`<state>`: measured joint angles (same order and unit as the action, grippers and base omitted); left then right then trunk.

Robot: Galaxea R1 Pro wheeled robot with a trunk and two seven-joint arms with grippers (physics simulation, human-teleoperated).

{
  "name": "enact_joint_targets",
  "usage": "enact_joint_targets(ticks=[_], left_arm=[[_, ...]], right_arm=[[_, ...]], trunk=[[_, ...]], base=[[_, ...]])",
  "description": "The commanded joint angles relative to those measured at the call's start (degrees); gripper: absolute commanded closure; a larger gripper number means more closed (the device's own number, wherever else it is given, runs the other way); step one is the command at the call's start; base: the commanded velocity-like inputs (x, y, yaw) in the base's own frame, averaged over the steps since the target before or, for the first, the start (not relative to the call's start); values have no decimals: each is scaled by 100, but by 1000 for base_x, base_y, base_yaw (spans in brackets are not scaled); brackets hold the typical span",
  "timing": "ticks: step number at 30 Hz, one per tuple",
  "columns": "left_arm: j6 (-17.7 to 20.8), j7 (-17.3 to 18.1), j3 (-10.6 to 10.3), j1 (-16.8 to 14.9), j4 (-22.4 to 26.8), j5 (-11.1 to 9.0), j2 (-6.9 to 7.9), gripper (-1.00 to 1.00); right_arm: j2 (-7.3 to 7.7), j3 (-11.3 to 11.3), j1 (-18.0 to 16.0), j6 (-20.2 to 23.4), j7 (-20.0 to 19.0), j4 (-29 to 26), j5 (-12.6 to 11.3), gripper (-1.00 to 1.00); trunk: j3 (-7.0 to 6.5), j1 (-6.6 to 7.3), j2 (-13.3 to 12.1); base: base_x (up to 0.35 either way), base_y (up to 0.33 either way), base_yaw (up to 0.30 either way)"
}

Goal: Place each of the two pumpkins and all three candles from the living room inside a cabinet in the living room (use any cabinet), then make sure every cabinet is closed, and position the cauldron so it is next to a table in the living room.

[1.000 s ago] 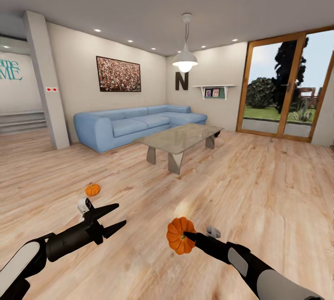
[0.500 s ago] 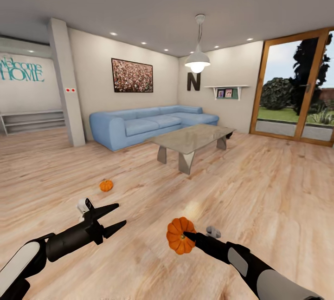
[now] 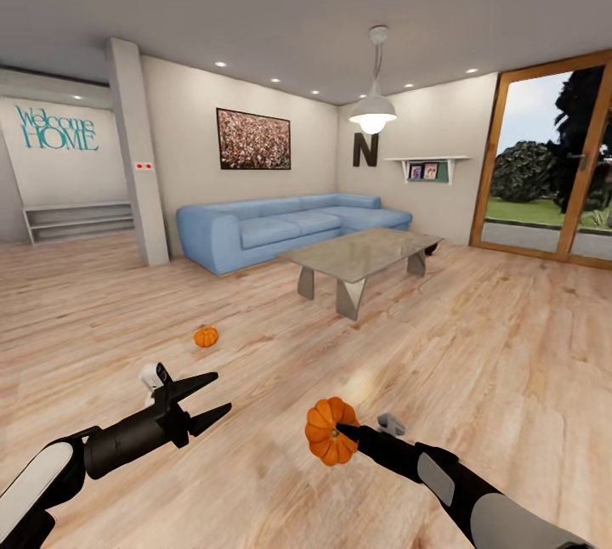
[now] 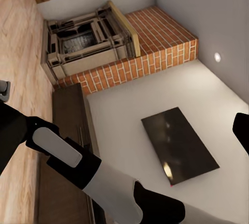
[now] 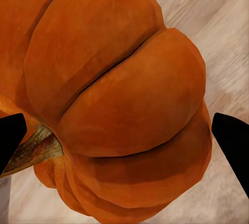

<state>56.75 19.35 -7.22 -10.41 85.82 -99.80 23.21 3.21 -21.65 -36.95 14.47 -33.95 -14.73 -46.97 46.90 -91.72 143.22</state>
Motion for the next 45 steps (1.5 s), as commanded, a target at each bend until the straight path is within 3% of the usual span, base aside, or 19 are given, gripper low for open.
enact_joint_targets(ticks=[1, 26, 45], left_arm=[[3, 46, -8, -5, -4, 31, 2, -100], [3, 51, -8, -5, -12, 26, 10, -100], [3, 51, -8, -5, -85, 32, 16, -100]], right_arm=[[4, -23, -2, 39, 2, -6, -58, 100], [0, -23, -3, 39, 2, -10, -58, 100], [3, -24, -1, -196, 0, -5, -55, 100]], trunk=[[5, 2, 3], [-74, 2, 3], [-76, 2, 3]], base=[[-58, 0, 105], [3, 0, 228], [196, 0, 13]])
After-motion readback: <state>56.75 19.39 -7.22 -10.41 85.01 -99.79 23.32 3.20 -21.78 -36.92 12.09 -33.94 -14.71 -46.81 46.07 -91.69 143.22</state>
